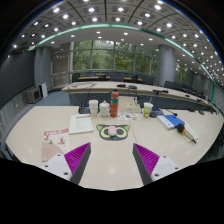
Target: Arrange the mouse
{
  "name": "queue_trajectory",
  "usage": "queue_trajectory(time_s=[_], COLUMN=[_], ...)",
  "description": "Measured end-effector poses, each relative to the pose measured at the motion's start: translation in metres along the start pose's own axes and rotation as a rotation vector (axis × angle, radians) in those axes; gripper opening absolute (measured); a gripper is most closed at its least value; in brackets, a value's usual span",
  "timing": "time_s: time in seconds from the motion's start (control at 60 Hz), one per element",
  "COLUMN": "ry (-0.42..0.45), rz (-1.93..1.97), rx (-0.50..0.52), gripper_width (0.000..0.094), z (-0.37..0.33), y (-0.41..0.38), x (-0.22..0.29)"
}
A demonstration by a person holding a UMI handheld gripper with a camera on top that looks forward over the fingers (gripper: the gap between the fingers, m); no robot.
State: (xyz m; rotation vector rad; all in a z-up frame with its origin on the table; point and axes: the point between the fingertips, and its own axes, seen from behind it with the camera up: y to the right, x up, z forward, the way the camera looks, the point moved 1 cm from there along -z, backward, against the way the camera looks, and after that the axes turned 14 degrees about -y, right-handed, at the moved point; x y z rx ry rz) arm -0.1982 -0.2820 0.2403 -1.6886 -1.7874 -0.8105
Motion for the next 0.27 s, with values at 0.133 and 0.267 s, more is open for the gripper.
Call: queue_trajectory(time_s=[0.133,0.267], ry=[0.013,0.028], rz=[0.018,0.003], rx=[0.015,0.013], gripper_width=[0.0853,0.0852], z=[-0.018,-0.025], y=[-0.002,-0.004], x=[-0.004,-0.005])
